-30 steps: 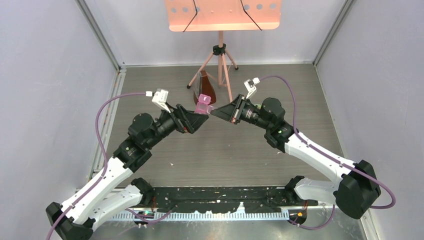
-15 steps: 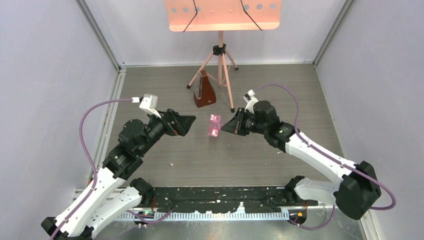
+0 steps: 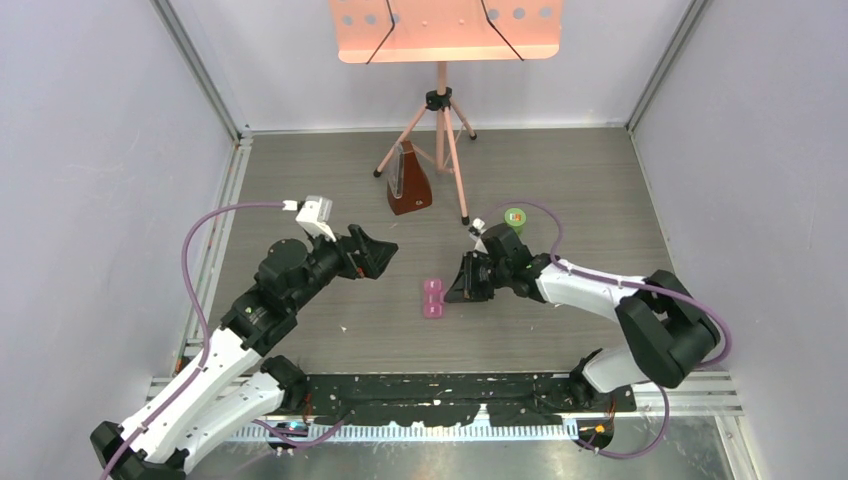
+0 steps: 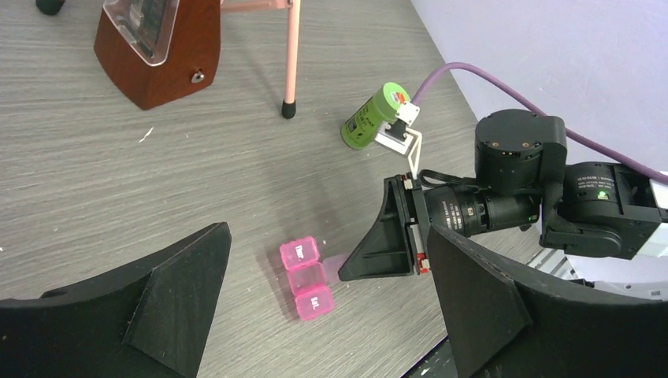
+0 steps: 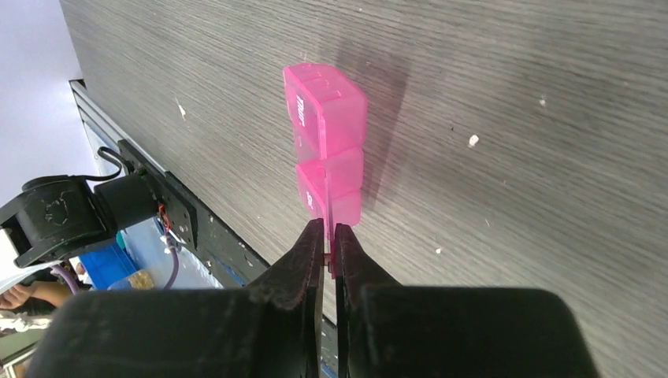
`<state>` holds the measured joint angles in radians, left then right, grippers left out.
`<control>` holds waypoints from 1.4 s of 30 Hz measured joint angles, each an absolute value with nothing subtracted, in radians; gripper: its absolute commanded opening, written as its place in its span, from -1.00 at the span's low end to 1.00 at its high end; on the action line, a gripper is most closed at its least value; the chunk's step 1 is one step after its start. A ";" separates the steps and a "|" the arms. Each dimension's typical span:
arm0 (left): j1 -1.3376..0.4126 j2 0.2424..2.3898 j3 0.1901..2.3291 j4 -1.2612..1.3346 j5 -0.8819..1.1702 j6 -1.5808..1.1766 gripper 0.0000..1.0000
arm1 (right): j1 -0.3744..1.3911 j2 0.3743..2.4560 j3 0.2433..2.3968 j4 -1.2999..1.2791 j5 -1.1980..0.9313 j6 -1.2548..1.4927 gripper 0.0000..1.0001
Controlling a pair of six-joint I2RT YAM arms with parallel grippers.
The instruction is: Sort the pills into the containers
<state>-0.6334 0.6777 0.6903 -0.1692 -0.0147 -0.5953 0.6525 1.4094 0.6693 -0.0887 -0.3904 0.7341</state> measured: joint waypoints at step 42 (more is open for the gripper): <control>-0.633 0.666 0.671 -0.200 -0.070 -0.536 0.99 | 0.477 1.484 1.321 -0.794 0.407 0.465 0.73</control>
<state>-0.6327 0.6659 0.6708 -0.2001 -0.0696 -0.5358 0.4774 1.4841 1.3209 -0.7940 0.4072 0.4652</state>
